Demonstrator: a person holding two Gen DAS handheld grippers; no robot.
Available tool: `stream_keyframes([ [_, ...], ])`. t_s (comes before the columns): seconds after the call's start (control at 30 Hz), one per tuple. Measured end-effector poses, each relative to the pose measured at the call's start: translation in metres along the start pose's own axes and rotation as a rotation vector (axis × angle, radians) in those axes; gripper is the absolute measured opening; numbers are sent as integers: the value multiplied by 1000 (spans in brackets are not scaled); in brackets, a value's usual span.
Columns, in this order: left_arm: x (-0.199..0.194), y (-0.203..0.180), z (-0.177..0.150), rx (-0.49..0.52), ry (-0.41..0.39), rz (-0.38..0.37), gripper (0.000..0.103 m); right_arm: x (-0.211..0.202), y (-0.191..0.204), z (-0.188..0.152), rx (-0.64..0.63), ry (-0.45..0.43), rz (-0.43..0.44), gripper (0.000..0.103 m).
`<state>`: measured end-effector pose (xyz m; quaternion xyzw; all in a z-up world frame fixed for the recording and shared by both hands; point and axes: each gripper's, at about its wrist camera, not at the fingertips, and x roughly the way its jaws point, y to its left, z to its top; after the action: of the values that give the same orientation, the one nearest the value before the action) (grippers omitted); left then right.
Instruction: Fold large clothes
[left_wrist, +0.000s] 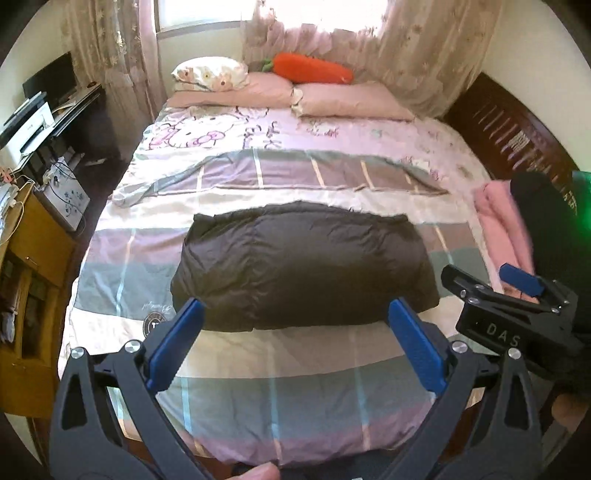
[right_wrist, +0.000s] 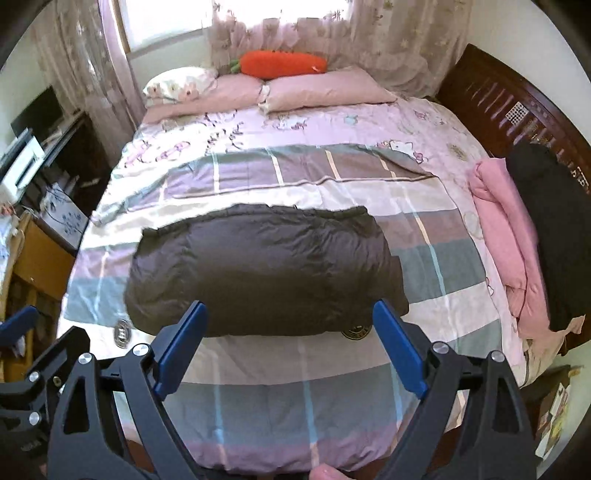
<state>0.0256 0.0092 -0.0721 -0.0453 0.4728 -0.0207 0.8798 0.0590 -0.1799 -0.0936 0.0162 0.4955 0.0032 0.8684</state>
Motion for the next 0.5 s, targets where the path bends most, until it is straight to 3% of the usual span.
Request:
stream_keyframes([
  [0.13,-18,-5,7,19,-29,38,101,-23,6,5,-1,-17,-5,91],
  [0.5,-47,-10,15,26,-52,8,101,-41,13,8,-12,-24,-12,91],
])
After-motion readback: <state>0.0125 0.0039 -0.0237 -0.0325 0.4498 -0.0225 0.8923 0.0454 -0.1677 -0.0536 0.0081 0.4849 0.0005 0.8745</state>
